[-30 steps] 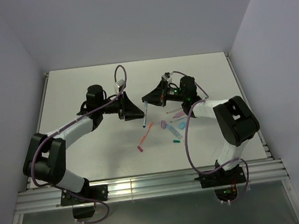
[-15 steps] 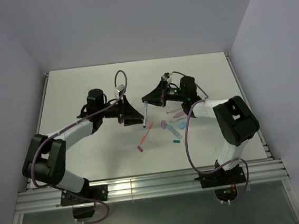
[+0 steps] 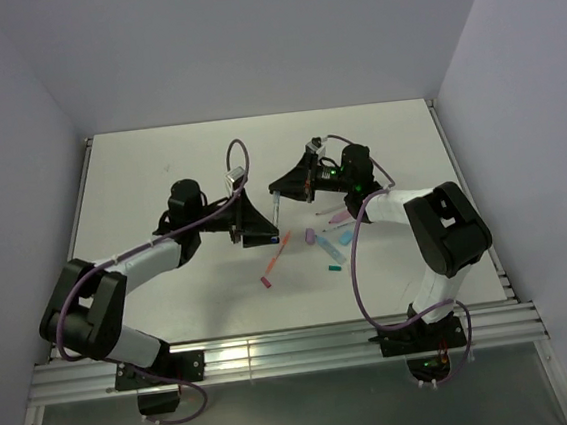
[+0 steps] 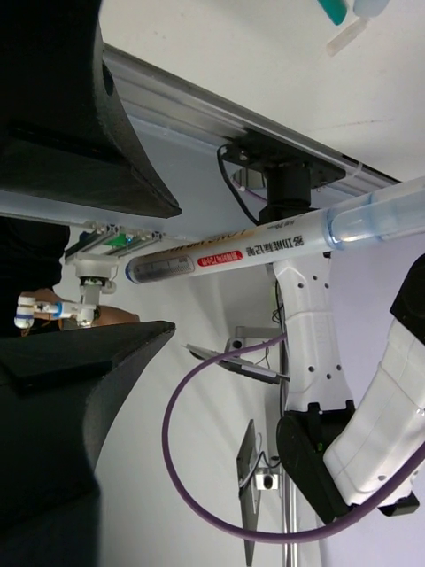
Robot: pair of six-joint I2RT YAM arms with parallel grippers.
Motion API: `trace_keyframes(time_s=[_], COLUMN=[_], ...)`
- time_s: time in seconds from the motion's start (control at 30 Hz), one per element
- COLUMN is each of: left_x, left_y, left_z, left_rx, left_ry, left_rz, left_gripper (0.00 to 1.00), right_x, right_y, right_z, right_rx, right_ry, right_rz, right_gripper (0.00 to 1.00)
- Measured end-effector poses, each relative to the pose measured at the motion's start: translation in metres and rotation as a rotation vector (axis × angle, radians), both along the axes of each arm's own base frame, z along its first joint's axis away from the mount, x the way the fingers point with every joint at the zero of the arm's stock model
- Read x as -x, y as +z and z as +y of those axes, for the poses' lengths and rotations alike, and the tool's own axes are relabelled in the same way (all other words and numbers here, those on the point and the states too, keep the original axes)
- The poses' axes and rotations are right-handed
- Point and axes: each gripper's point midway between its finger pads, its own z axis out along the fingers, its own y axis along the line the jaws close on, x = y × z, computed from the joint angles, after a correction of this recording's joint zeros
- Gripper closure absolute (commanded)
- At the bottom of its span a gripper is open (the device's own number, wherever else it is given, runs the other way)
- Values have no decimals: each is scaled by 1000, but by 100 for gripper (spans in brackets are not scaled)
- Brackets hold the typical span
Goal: Insert the pens into the pen caps
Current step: Insert the pen into the pen cap.
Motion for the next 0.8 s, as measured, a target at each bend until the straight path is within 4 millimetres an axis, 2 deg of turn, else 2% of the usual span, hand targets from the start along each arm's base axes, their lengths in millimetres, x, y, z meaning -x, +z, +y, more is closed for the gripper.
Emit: trace_keyframes(time_s=[0.23, 0.33, 0.5, 0.6, 0.7, 0.73, 0.8], left_x=[4, 6, 7, 10, 11, 12, 12], left_y=[8, 11, 9, 7, 7, 6, 4], left_z=[-2, -4, -6, -9, -11, -12, -12], left_rx=[13, 17, 10, 5, 3, 2, -4], left_ry=[4, 6, 25, 24, 24, 24, 26], left_rz=[-12, -21, 2, 11, 16, 16, 29], left_gripper=[45, 48, 51, 58, 71, 81, 93], right_x=[-1, -2, -3, -4, -4, -5, -5], right_y=[0, 0, 0, 0, 0, 0, 0], right_z=[0, 0, 0, 0, 0, 0, 0], right_rx=[0, 0, 0, 1, 2, 2, 0], right_ry=[-7, -12, -19, -23, -25, -26, -26], right_rz=[0, 0, -1, -2, -4, -5, -7], right_gripper=[100, 100, 100, 100, 100, 100, 100])
